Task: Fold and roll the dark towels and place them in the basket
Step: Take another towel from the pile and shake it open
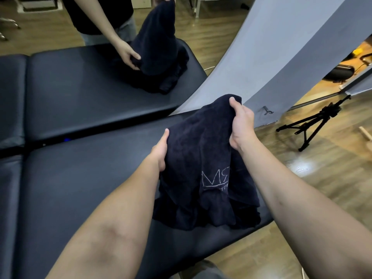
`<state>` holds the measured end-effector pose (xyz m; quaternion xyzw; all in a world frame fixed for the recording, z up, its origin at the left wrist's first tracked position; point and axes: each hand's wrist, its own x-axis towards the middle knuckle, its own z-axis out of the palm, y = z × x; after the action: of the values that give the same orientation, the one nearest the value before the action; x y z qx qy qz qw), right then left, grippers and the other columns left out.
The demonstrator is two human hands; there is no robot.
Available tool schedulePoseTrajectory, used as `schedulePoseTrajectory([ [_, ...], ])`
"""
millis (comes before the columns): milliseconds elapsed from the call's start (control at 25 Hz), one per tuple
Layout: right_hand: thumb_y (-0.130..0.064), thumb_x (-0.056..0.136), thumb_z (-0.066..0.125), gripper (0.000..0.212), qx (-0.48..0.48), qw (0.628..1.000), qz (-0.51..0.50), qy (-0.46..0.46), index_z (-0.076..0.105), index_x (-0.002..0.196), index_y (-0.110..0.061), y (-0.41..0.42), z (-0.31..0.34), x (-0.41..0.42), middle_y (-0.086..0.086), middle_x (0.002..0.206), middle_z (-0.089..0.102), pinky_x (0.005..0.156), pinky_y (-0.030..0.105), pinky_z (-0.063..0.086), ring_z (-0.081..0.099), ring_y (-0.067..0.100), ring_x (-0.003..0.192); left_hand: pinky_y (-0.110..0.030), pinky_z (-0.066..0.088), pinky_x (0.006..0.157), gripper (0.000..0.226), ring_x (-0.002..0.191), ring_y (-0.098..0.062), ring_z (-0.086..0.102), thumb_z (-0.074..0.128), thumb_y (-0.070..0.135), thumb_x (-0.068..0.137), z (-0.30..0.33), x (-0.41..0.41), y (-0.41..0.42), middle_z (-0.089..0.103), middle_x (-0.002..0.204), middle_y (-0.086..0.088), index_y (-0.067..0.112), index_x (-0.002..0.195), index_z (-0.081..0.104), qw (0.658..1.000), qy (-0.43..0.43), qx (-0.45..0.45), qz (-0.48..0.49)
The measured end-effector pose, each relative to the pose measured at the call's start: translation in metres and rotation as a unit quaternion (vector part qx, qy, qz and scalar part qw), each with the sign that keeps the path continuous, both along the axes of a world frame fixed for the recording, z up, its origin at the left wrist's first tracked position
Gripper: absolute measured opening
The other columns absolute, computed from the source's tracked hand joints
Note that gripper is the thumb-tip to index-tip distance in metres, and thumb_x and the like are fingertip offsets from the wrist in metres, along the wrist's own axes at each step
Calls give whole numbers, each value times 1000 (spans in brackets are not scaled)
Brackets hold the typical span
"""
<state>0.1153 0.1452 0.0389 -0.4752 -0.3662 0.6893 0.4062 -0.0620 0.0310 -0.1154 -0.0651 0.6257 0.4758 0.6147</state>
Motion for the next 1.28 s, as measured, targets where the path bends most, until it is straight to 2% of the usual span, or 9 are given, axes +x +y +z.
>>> schedulePoseTrajectory([
  [160,-18,98,64,18,13,1000,-2,25,64,96,0,-11,19,5,11,80,74,68,38,60,73,24,74,-48,59,83,60,96,-30,75,65,68,83,24,-10,-9,78,106,-4,22,121,68,998,14,16,54],
  [240,-20,98,65,19,23,999,-1,24,63,94,-1,-16,29,4,9,77,74,68,38,60,73,23,73,-48,58,87,51,100,-29,73,56,61,94,40,-11,-11,77,109,-4,20,121,68,995,9,41,90],
  [360,-25,97,67,23,48,999,7,16,64,91,-3,-24,45,0,8,77,73,72,40,61,71,22,73,-43,58,87,50,100,-28,72,52,58,98,64,-24,-14,75,114,-7,15,119,67,982,35,95,159],
  [520,-26,96,69,25,93,996,-7,7,64,77,-11,-31,72,-7,-2,67,70,59,27,55,66,11,62,-48,59,87,62,109,-27,70,58,56,94,115,-67,-19,68,131,-4,18,143,49,958,126,171,195],
  [800,-33,93,72,31,114,993,-33,8,61,71,-15,-42,102,-24,-4,69,65,60,26,50,59,11,65,-40,61,80,30,96,-25,74,60,42,98,198,-111,-51,78,105,-5,15,108,68,944,173,223,171],
  [920,-39,89,75,39,127,991,-23,-19,53,64,-18,-51,113,-37,-3,69,56,62,29,42,50,13,66,-40,60,85,19,99,-27,72,66,35,94,220,-129,-65,76,106,-10,18,94,61,913,216,274,211],
  [1080,-34,93,72,38,130,991,-32,-19,55,63,-18,-65,122,-50,-10,61,59,57,23,45,53,8,61,-28,35,59,45,62,-9,39,72,36,88,256,-150,-80,42,65,6,25,63,36,855,379,296,195],
  [1160,-34,93,71,41,131,990,-32,-29,52,60,-19,-72,125,-55,-13,57,55,57,23,44,49,7,59,-28,26,55,49,58,-5,28,71,35,89,273,-157,-88,32,62,9,26,61,32,812,488,280,157],
  [1280,-38,92,71,54,144,988,-18,-57,39,51,-24,-79,130,-62,-13,52,39,59,27,37,35,14,60,-21,26,53,48,52,0,27,68,29,93,293,-167,-101,31,64,11,25,64,31,759,577,260,152],
])
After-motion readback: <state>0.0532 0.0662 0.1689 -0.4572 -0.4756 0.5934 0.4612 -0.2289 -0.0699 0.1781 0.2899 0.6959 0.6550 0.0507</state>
